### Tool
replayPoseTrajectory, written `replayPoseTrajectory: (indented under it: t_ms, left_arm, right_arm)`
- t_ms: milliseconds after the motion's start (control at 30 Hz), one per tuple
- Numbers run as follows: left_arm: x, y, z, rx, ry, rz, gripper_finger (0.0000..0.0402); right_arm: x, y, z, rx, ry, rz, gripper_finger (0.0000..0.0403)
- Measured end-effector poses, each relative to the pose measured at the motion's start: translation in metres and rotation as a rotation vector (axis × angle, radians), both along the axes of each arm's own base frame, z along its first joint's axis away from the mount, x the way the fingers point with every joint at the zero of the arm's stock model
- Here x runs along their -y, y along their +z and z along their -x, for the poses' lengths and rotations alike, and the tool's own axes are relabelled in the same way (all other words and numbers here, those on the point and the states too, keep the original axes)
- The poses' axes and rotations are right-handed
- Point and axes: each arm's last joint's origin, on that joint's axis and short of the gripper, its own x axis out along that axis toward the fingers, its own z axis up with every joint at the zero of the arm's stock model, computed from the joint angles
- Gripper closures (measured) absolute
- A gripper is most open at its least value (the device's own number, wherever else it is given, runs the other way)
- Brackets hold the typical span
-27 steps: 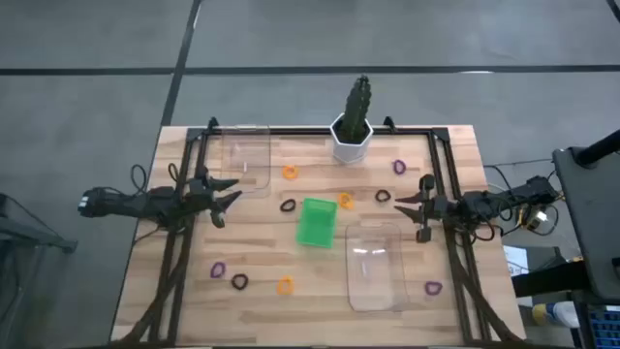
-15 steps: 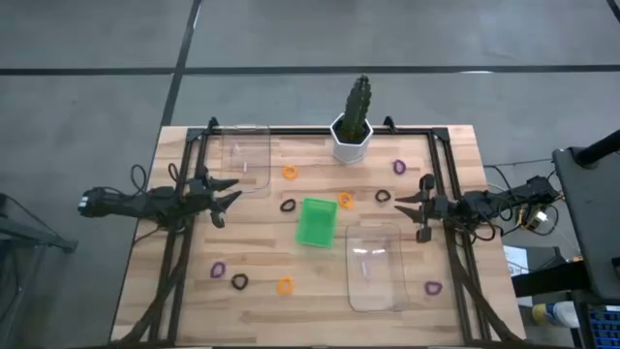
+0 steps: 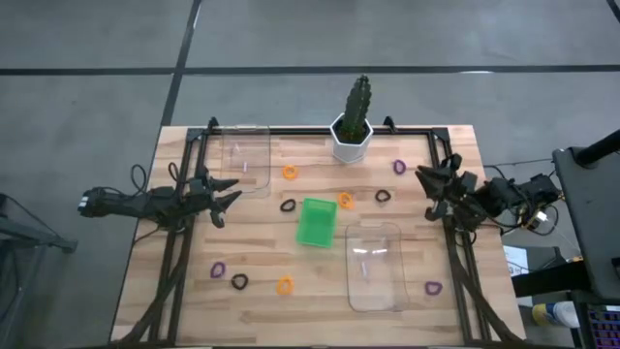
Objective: Sort spring keychains
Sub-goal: Put the top left yellow spring keychain into the green basket
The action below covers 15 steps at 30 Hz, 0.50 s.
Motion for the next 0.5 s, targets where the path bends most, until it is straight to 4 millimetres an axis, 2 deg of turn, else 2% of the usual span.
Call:
replayPoseTrajectory:
  t_ms: [200, 333, 500]
  left_arm:
    - [0.0, 0.0, 0.0, -0.001, 0.0, 0.0, 0.0234]
    - [0.0, 0.0, 0.0, -0.01, 0.001, -0.021, 0.0234]
    - [0.0, 0.0, 0.0, -0.012, 0.0, -0.025, 0.0234]
  right_arm:
    - [0.0, 0.041, -0.012, -0.253, -0.147, -0.162, 0.0321]
    - [-0.002, 0.069, -0.028, -0.266, -0.32, -0.252, 0.0324]
    - [-0.009, 0.102, -0.052, -0.31, -0.344, -0.196, 0.0331]
